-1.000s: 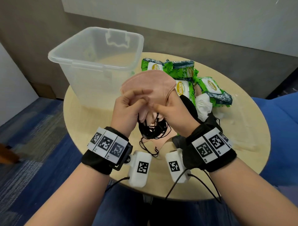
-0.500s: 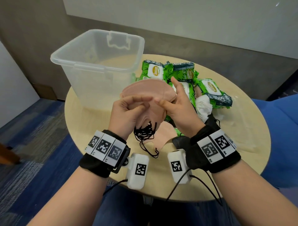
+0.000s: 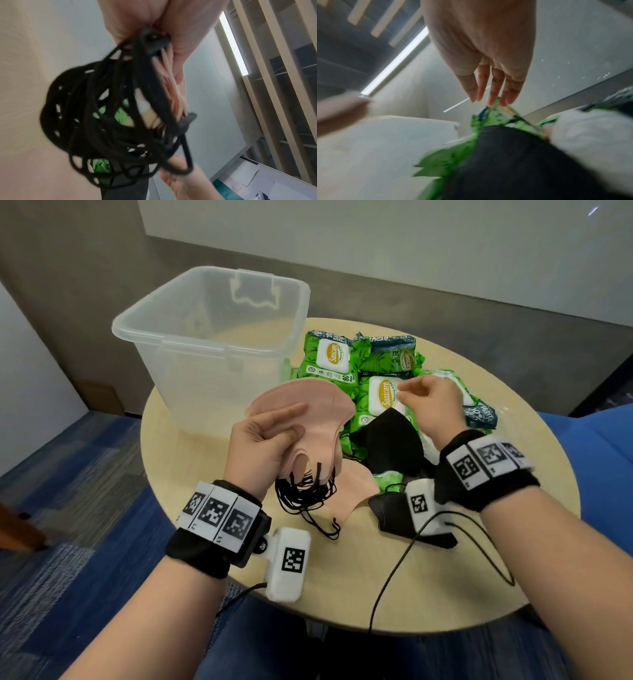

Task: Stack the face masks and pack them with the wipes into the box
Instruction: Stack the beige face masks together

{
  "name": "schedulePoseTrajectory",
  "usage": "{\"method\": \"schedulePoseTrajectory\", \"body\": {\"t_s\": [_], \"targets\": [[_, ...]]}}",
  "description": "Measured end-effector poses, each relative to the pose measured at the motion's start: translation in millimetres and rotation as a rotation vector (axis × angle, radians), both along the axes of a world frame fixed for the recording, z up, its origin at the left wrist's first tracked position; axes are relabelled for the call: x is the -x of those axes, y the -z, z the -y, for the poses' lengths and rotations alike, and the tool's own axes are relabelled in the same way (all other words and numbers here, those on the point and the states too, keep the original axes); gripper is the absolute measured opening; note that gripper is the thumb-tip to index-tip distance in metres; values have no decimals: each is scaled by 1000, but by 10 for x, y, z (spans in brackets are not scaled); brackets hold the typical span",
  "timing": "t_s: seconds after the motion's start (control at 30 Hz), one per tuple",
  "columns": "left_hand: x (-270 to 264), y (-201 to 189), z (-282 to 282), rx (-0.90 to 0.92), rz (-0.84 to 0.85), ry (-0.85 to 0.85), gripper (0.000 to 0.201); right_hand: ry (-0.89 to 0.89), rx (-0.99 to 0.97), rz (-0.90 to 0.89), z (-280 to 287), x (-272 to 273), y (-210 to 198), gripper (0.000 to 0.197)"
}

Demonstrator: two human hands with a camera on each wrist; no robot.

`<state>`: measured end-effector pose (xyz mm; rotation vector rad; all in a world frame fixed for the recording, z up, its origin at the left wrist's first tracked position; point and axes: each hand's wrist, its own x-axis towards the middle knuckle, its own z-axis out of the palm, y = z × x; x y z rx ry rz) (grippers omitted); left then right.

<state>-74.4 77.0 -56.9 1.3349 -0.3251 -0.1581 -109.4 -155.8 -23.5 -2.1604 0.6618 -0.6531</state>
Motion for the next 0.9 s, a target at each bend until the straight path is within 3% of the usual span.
{"method": "schedulePoseTrajectory", "body": {"t_s": [0.1, 0.27, 0.63, 0.8, 0.9], "targets": [[-6, 4, 35, 6, 8, -6, 30, 113, 83, -160, 373, -64, 5, 30], [-38, -9, 107, 5, 23, -9, 30, 96, 171, -435, 712, -248, 113, 58], [-94, -29, 252, 21, 73, 41, 30, -90, 622, -925, 888, -558, 185, 17], [-126, 8, 310, 17, 73, 46, 31, -84, 697, -1055, 918, -662, 280, 25], [-150, 42, 319, 7, 69, 48, 29, -98, 761, -1078, 940, -644, 368, 14]]}}
